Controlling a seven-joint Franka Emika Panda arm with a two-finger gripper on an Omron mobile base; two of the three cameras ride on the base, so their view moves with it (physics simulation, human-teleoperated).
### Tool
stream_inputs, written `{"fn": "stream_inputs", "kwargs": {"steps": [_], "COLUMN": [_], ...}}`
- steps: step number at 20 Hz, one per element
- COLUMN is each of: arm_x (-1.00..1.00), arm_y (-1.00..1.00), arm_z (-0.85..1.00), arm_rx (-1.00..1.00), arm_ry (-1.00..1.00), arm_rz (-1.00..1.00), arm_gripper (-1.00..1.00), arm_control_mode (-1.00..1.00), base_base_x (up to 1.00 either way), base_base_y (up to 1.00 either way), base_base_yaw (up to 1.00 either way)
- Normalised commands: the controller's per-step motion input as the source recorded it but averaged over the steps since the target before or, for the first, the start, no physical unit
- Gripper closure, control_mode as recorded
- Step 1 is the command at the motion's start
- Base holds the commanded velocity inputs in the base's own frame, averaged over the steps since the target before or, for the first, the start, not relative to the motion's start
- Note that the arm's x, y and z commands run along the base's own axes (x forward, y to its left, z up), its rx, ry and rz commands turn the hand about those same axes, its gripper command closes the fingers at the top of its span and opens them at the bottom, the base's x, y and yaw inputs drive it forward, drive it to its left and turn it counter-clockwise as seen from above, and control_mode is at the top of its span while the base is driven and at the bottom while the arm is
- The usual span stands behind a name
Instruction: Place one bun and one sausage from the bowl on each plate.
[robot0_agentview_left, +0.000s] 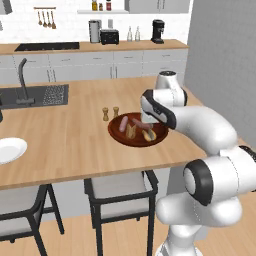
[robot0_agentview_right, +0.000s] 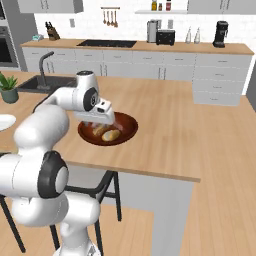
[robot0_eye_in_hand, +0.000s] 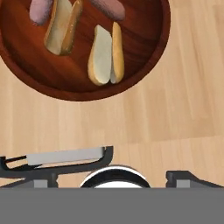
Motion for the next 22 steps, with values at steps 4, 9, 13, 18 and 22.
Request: {"fn": "stream_inputs", "kwargs": {"steps": [4, 9, 13, 18, 22], "arm_x": [0.42, 0.32, 0.09, 0.25, 0.36], "arm_y": [0.01, 0.09, 0.03, 0.0, 0.0], "arm_z": [-0.38, -0.46, -0.53, -0.5, -0.3], "arm_rx": [0.0, -0.03, -0.06, -0.03, -0.04], "arm_ry": [0.03, 0.03, 0.12, 0.04, 0.01], "arm_rz": [0.0, 0.0, 0.0, 0.0, 0.0], "arm_gripper": [-1.0, -1.0, -1.0, -1.0, -1.0], "arm_control_mode": [-1.0, -1.0, -1.0, -1.0, -1.0], "base_base_x": [0.0, 0.0, 0.0, 0.0, 0.0], "base_base_y": [0.0, 0.0, 0.0, 0.0, 0.0], "base_base_yaw": [0.0, 0.0, 0.0, 0.0, 0.0]}}
